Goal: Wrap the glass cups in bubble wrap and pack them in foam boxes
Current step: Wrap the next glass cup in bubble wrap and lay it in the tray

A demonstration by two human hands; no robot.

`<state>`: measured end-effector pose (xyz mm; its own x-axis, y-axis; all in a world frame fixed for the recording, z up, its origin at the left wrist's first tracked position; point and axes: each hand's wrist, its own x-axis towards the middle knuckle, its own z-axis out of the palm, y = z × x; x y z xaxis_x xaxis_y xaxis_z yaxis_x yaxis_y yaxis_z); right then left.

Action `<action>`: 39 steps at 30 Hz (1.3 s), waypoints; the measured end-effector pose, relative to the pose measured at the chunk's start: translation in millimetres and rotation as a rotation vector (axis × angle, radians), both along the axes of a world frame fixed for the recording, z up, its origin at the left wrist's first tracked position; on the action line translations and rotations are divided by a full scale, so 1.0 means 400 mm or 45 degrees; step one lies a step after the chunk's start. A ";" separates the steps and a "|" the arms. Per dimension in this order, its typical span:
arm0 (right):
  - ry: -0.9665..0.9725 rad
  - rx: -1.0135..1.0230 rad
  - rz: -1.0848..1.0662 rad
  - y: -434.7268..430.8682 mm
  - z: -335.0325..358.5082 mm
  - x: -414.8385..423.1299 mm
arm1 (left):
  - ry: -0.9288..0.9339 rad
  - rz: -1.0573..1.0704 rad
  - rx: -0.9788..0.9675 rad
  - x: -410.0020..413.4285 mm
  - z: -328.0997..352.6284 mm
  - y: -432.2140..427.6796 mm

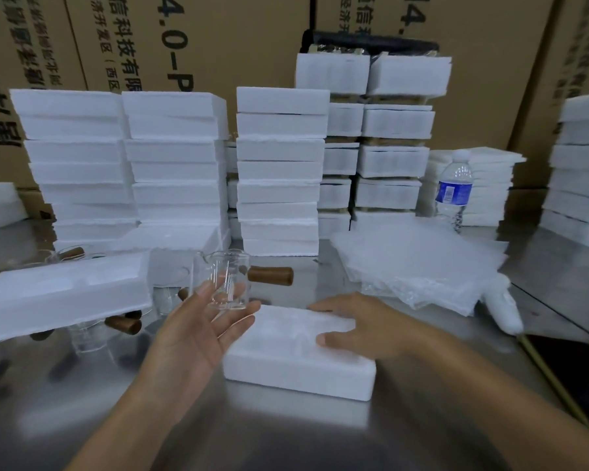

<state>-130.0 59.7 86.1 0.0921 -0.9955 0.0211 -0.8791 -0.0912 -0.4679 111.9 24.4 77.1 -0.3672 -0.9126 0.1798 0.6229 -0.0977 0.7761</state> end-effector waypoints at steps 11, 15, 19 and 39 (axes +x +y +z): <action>-0.101 0.005 0.112 -0.039 0.020 -0.042 | 0.050 -0.003 -0.038 0.014 -0.008 -0.020; -0.367 -0.534 -0.215 -0.041 0.035 -0.071 | 0.051 -0.002 -0.032 0.015 -0.010 -0.023; 0.205 -0.663 -0.768 -0.038 0.018 -0.158 | 0.043 0.009 -0.021 0.011 -0.009 -0.019; 0.106 -1.084 -0.915 -0.009 0.025 -0.164 | 0.074 -0.032 -0.023 0.014 -0.001 -0.012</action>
